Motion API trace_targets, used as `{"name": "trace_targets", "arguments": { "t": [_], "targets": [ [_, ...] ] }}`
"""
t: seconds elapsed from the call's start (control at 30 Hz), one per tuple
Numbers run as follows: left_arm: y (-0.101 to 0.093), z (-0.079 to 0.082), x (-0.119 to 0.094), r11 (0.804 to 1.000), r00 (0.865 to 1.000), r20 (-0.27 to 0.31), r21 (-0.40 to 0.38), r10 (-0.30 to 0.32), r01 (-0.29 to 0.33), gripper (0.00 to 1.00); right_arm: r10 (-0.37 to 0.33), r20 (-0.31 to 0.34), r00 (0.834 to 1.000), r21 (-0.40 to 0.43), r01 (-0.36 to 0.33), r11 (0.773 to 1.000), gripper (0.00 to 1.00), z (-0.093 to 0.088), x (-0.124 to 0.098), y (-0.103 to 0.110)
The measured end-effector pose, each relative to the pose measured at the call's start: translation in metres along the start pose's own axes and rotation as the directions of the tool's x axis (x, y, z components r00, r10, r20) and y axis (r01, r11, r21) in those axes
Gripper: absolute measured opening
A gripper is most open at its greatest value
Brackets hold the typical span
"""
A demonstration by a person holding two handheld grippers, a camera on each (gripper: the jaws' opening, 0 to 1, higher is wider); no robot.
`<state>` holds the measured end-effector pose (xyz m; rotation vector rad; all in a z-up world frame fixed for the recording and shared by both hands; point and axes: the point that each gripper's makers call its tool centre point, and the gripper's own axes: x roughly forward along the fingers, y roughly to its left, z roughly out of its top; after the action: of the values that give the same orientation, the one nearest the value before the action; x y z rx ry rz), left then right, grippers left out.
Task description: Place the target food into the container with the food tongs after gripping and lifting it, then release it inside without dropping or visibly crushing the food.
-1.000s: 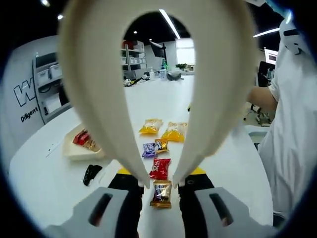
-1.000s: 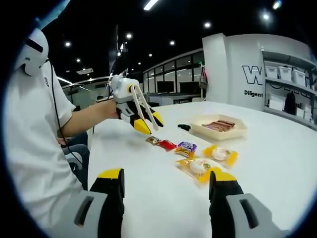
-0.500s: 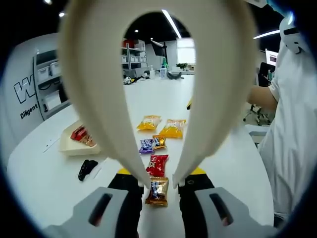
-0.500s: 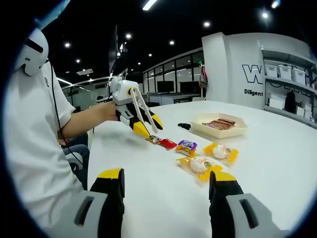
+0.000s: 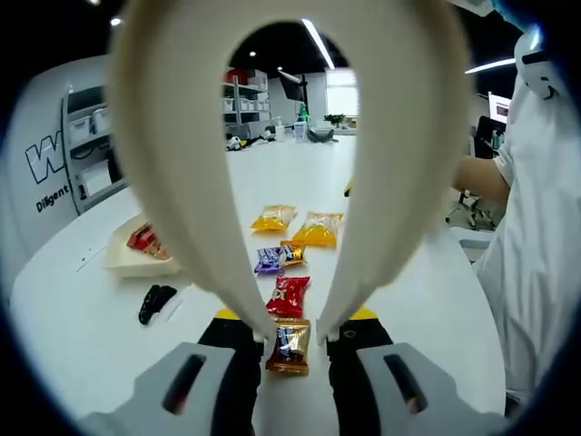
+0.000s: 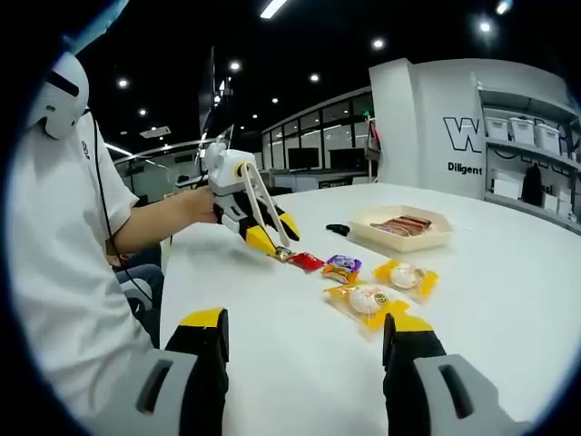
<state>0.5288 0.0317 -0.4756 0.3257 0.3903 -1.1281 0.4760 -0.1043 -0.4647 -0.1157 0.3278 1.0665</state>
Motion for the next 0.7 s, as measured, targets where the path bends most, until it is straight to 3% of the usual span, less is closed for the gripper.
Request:
{"name": "trace_targets", "arguments": {
  "t": [0.7],
  "targets": [
    [0.002,-0.011,0.004,1.000,1.000,-0.010,-0.028,-0.004,0.004,0.24,-0.003,0.007,1.000,-0.001,0.003,1.000,0.66,0.001,0.001,-0.001]
  ]
}}
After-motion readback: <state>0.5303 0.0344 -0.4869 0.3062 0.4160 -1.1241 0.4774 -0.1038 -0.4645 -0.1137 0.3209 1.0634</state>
